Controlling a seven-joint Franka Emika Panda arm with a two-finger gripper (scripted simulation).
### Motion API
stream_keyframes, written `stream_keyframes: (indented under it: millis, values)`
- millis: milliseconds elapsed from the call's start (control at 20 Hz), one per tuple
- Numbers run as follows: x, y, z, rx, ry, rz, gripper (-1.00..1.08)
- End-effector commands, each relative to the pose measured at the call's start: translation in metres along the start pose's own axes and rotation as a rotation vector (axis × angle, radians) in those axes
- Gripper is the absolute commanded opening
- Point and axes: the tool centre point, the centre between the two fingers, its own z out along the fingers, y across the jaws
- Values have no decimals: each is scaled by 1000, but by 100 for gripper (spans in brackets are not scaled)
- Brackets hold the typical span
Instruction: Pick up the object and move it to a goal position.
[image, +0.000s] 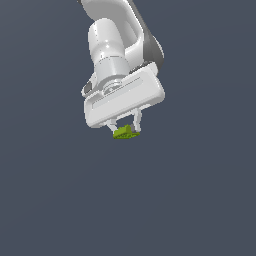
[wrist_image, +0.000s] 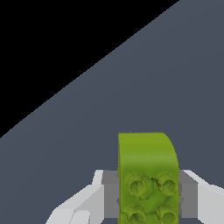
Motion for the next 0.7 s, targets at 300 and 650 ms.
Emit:
stream_keyframes:
  millis: [300,650]
  values:
    - [39,-25,-31,106,101,-26,-100]
    - [59,-38,-51,168,157,-40,-100]
